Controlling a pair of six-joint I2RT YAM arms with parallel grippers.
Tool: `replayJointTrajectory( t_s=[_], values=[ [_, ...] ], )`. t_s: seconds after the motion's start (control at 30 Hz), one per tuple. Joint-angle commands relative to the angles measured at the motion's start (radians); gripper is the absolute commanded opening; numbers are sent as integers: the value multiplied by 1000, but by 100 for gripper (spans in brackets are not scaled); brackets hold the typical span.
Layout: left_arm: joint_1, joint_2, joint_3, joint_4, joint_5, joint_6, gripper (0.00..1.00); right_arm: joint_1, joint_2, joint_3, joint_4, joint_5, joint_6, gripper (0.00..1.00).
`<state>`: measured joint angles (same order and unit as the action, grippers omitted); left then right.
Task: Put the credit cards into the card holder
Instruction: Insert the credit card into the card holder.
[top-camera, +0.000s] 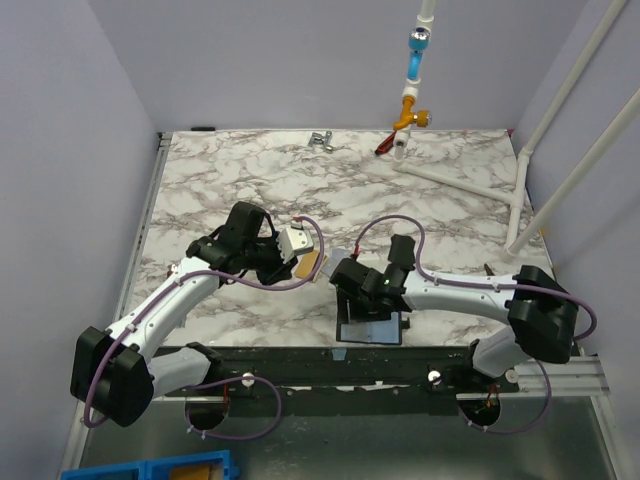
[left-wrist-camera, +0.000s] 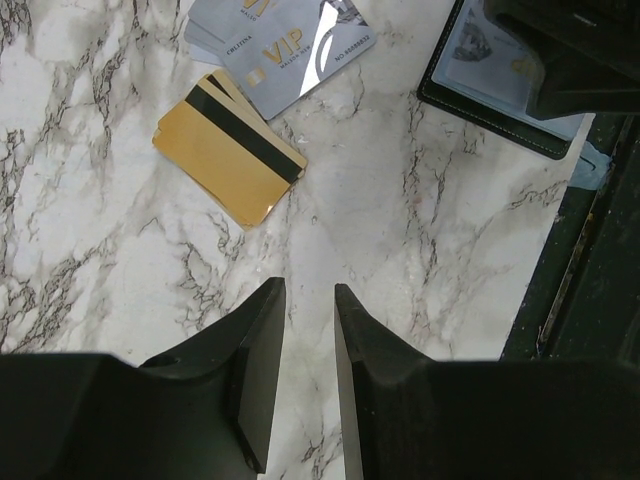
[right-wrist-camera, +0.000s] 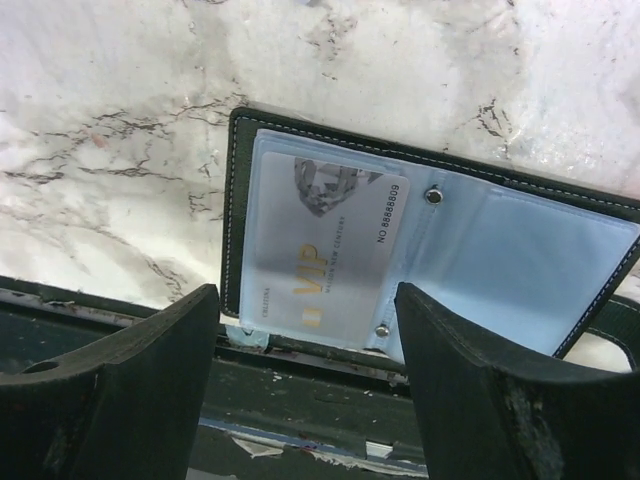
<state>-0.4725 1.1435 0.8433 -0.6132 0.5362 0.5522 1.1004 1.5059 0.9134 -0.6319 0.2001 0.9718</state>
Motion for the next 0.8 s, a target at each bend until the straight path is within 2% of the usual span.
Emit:
replayJointTrajectory(
  t_s=[0.0,0.33,0.63,0.77],
  values=[
    [5,-11,31,-9,36,14,28,10,61,9,13,-26,-3,75],
    [5,-13,37,-16,28,29,28,42,153,61,-4,-1,-3,78],
    [5,-9,43,-17,32,28,28,52,110,51,-44,100,51,65],
    [5,4,56,-25,30,29,27,51,107,64,-48,118,50,63]
  ],
)
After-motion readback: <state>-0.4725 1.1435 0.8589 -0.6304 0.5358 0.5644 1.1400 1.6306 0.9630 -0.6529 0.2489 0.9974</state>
